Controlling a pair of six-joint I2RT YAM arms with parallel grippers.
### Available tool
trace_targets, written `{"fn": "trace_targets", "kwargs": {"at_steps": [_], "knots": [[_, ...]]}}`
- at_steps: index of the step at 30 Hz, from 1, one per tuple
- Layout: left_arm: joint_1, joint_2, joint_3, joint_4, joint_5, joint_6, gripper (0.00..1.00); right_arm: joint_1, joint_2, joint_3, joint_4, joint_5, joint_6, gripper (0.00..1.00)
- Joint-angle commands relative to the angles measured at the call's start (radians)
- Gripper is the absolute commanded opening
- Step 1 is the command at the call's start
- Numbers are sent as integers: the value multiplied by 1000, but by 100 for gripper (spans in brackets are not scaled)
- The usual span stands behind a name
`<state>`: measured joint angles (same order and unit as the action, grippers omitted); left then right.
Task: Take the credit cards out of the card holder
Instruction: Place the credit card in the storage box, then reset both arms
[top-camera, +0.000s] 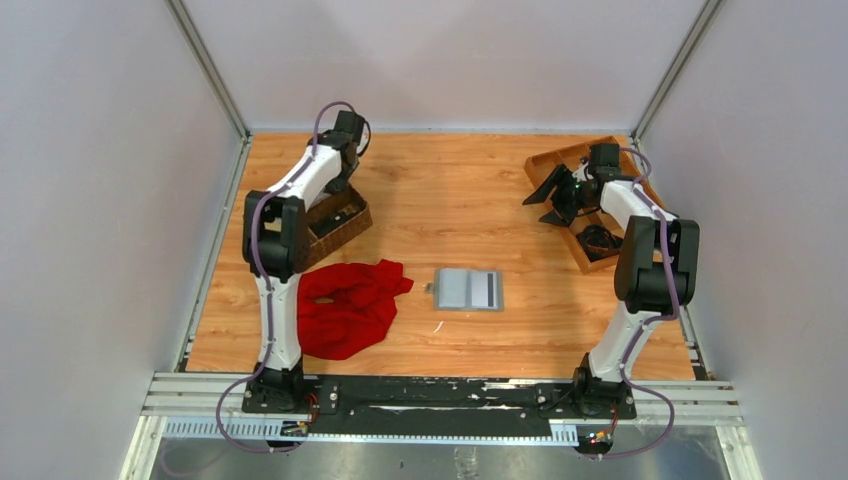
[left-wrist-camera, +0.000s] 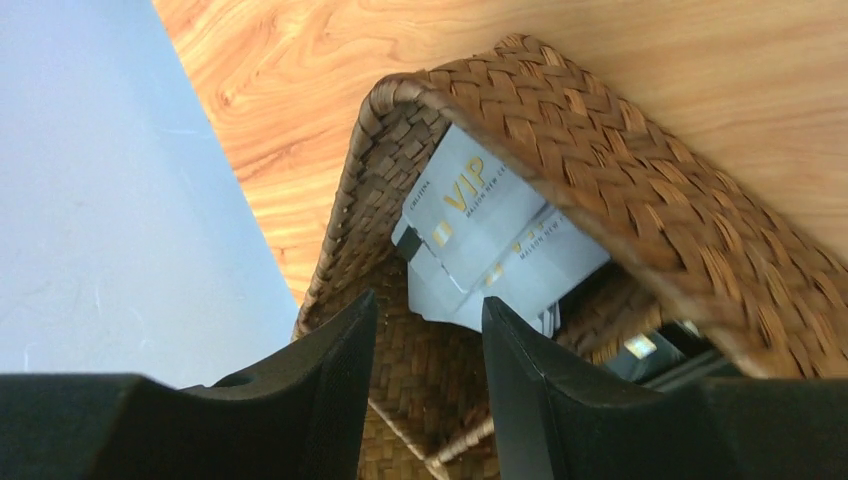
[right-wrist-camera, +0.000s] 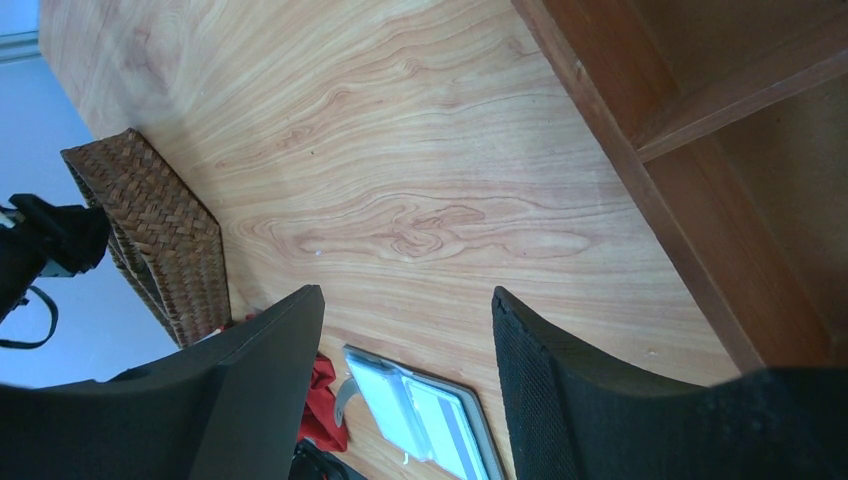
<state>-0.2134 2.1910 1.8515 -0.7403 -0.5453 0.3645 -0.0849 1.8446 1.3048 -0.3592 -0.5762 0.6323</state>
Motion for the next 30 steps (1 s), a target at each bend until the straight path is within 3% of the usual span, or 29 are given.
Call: {"fn": "trace_targets", "kwargs": {"at_steps": [1, 9, 12, 21, 25, 30], "knots": [[-3, -131, -2, -73, 102, -63, 48, -15, -25, 26, -18, -15, 0, 67], [-24, -364, -58, -90, 262, -178, 49, -10, -137, -24, -22, -21, -29, 67], [-24, -450, -94, -101, 350, -254, 49, 30, -194, -1, -83, 47, -130, 67], [-25, -677, -328, -95, 788, -526, 50, 247, -469, -66, -270, 307, -420, 69], [-55, -799, -505, -85, 805, -575, 52, 397, -673, -209, -308, 465, -499, 72], [-84, -1058, -766, -1, 748, -635, 54, 467, -954, -452, -201, 534, -403, 74]]}}
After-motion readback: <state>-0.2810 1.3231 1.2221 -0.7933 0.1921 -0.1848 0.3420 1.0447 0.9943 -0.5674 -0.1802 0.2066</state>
